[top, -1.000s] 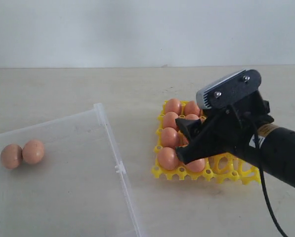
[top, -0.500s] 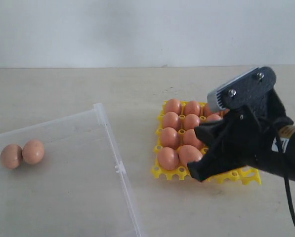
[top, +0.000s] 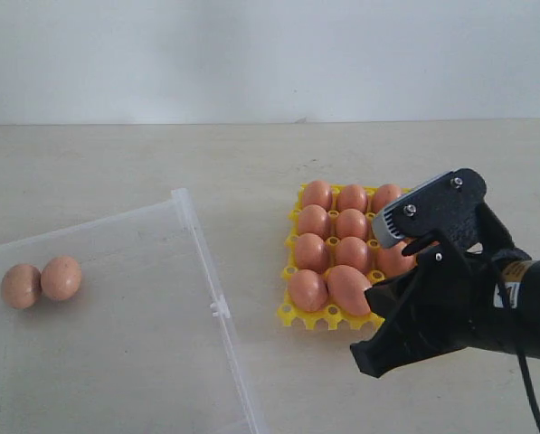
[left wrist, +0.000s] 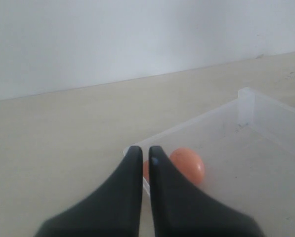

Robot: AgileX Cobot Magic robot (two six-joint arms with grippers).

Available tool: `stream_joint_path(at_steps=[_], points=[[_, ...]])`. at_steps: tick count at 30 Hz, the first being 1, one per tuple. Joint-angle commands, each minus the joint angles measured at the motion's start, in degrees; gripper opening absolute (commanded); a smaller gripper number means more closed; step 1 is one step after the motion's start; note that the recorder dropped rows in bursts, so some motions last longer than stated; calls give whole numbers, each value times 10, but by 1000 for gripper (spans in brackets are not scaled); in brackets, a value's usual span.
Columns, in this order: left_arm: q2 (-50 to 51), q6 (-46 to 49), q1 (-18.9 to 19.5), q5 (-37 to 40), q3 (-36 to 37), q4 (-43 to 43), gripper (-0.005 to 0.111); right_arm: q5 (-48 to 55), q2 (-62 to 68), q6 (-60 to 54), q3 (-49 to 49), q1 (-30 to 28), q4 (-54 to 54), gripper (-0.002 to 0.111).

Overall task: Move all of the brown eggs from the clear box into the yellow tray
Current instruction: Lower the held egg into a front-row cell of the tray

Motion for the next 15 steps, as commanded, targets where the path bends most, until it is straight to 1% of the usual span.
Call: stream_joint_path(at_steps=[1, 8, 15], points=[[-2, 0, -2, -4, 2, -4, 4, -19, 44, -1, -2, -3, -3, 0], [-2, 0, -2, -4, 2, -4, 4, -96, 106, -1, -2, -3, -3, 0], [-2, 0, -2, -4, 2, -4, 4, -106, 154, -1, -2, -3, -3, 0]])
